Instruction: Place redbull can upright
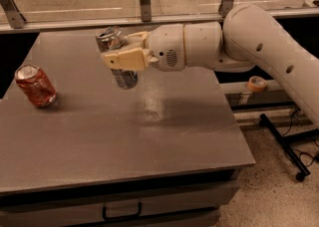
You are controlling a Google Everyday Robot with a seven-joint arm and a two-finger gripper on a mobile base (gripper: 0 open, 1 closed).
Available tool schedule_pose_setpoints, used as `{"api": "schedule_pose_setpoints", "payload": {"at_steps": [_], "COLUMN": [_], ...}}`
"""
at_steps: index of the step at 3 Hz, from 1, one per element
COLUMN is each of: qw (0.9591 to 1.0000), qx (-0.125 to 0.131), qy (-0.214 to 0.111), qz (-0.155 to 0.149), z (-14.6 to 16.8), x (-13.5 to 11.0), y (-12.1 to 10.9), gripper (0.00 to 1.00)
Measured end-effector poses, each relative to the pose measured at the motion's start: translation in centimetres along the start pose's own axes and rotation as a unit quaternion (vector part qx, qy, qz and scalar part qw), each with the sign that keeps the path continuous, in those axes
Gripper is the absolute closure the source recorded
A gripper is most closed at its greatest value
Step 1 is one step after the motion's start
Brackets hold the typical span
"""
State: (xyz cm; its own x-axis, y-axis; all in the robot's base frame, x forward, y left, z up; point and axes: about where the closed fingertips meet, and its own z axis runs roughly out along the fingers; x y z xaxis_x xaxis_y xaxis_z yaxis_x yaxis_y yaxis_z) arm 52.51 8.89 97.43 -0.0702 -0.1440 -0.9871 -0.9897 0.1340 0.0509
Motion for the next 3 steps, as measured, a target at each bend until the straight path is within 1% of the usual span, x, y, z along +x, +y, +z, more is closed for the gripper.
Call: {"api": "schedule_pose_setpoints", "payload": {"at_steps": [1,2,3], "qw": [0.9998,0.9975,0.9966], "qx": [0.005,0.014,0.017], "qy": [-0.021,-0.068,-0.080], "qz": [-0.003,0.013,0.011], "z": [0.1,0.0,0.2], "x": [1.8,3.5,4.5], "y": [0.3,0.2,0.1], "gripper": [1.00,1.00,0.83]}}
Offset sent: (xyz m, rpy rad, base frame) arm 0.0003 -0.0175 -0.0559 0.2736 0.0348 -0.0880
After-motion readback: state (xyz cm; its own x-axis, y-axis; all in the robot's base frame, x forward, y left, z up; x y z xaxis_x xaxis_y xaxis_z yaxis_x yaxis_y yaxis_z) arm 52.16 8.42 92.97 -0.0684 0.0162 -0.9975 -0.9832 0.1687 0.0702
